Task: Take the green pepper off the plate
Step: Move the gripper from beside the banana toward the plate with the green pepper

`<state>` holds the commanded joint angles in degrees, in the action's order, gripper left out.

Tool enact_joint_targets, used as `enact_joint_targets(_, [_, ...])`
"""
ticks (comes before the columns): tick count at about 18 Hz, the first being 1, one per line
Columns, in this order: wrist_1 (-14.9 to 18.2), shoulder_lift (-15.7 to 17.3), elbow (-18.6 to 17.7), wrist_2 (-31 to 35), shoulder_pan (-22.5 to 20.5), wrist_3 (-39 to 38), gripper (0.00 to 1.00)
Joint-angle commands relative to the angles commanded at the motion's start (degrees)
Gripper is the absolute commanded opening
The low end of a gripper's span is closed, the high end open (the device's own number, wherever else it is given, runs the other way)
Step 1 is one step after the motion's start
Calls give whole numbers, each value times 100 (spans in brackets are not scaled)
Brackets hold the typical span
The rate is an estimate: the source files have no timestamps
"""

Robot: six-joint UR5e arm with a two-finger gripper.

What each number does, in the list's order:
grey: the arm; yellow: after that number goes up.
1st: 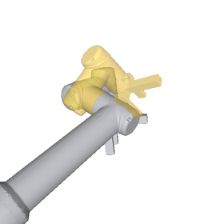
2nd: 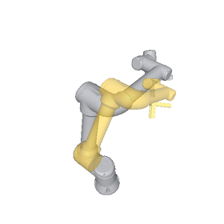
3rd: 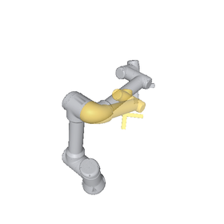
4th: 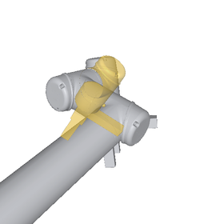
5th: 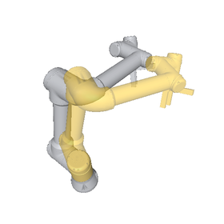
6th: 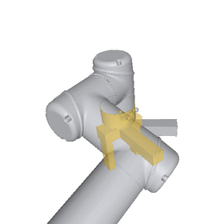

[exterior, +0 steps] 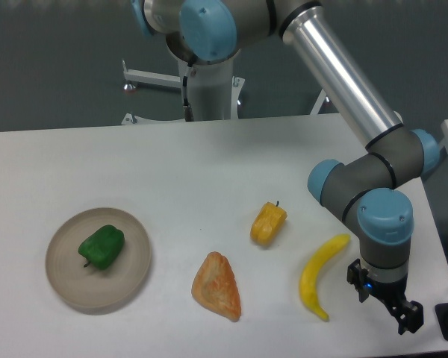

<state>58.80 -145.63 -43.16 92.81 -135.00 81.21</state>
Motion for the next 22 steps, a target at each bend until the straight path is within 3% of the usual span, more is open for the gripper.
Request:
enact_joint_targets(5, [9, 70, -97, 0, 17, -9, 100])
enact_joint_targets(10, [35, 342, -395, -9, 105, -255, 100])
enact_joint_targets(15, [456, 790, -728, -289, 158, -597, 100])
enact_joint_targets(19, [536, 1308, -1316, -816, 281, -1360, 100])
enact_joint_targets(22, [536, 1678, -1739, -1291, 491, -2404, 100])
